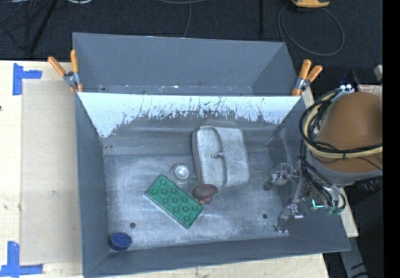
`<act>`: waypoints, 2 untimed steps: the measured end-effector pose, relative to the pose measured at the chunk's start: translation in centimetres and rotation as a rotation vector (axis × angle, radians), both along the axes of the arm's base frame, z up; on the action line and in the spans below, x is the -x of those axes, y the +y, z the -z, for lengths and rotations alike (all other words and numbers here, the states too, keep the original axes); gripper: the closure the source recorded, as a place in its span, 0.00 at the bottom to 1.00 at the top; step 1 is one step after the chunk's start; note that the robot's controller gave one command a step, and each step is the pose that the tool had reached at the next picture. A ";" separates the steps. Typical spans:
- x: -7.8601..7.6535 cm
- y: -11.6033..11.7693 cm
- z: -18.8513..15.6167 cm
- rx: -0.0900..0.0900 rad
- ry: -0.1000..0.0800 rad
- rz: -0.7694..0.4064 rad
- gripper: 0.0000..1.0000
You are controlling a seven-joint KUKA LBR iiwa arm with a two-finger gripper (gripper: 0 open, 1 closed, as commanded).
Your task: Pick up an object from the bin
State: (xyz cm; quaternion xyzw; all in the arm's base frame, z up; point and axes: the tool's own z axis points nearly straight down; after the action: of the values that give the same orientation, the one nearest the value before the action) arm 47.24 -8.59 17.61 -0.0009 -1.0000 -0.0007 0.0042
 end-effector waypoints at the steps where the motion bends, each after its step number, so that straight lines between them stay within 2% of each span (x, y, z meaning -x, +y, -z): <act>1: -1.7 12.6 6.1 -0.003 -0.003 -0.103 0.00; 2: -6.3 17.2 9.5 -0.006 -0.048 -0.215 0.00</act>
Offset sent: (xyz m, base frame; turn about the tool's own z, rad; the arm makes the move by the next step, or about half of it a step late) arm 0.0178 0.1207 -0.0587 -0.0938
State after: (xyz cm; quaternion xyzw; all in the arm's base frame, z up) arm 53.51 8.58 8.09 0.1065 -0.9941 -0.0030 -0.0196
